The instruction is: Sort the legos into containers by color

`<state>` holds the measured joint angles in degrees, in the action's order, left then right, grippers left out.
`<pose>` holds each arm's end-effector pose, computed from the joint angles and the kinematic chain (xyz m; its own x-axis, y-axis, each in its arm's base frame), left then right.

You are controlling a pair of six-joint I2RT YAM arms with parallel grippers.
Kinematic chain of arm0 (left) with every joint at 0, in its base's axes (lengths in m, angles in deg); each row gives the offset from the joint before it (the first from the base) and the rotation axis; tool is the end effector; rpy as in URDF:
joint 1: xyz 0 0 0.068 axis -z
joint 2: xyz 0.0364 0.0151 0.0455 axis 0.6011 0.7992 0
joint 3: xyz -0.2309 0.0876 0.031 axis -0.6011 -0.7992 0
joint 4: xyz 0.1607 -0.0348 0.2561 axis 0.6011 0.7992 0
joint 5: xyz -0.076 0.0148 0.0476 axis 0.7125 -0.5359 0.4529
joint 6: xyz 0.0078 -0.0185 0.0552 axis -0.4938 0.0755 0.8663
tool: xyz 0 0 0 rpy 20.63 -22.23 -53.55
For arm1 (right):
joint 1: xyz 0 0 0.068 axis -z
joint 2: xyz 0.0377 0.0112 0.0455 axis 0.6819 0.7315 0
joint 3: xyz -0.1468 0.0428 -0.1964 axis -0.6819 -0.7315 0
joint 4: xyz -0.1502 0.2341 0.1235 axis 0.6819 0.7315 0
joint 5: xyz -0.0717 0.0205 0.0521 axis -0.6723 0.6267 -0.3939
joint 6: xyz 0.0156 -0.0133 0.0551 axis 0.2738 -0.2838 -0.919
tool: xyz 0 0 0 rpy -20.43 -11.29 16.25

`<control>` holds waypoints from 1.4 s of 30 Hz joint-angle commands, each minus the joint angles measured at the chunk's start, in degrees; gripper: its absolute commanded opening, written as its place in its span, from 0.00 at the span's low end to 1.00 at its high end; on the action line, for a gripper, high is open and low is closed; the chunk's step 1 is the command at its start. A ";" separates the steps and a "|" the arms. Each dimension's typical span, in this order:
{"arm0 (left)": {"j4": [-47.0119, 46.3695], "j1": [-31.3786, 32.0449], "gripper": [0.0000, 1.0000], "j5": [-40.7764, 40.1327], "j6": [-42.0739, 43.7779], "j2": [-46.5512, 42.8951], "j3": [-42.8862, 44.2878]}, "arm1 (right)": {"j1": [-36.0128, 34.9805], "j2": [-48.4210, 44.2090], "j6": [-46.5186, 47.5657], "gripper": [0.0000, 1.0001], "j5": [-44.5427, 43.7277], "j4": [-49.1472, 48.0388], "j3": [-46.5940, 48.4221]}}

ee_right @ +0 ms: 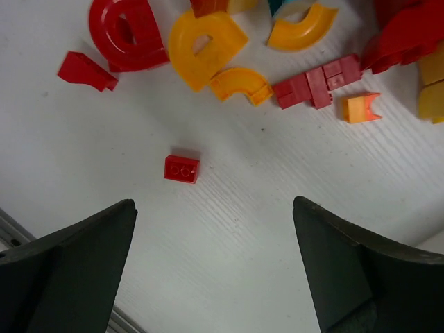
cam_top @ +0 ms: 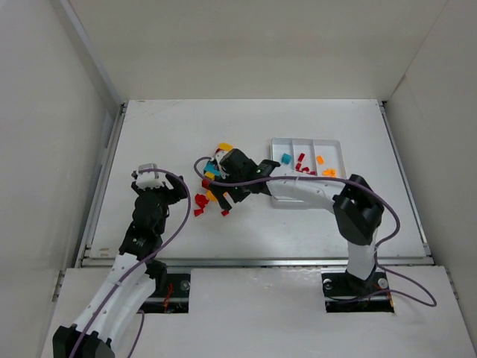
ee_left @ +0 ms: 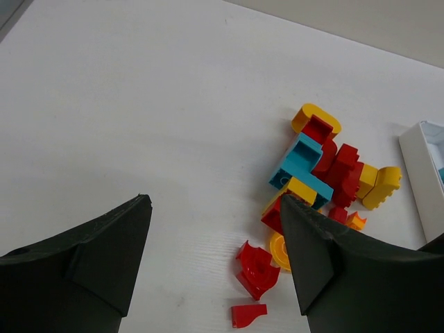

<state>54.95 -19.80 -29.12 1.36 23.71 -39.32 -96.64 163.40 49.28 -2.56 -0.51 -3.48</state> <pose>0.2196 -0.0558 0.2182 -0.0245 -0.2440 -0.9695 0.0245 0.9693 -0.2446 0.2705 0.3660 0.1883 -0.5828 -0.5524 -0.5960 -0.7213 0.6895 0.0663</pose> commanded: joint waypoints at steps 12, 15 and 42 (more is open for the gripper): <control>-2.52 0.08 0.71 -6.00 0.29 -1.71 -0.89 | -2.87 9.66 -4.94 0.80 -1.45 -2.84 5.49; -2.52 0.08 0.71 -6.00 0.29 -1.71 -0.89 | -3.39 10.97 -4.41 0.72 -0.83 -2.84 6.01; -3.05 0.08 0.71 -6.00 0.29 -1.71 -1.42 | 8.33 -7.10 -17.31 0.00 -15.15 -1.07 -3.98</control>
<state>54.89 -19.80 -34.32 1.38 22.68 -40.18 -96.96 165.74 38.74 -11.72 -0.42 -5.47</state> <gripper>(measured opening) 0.715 0.318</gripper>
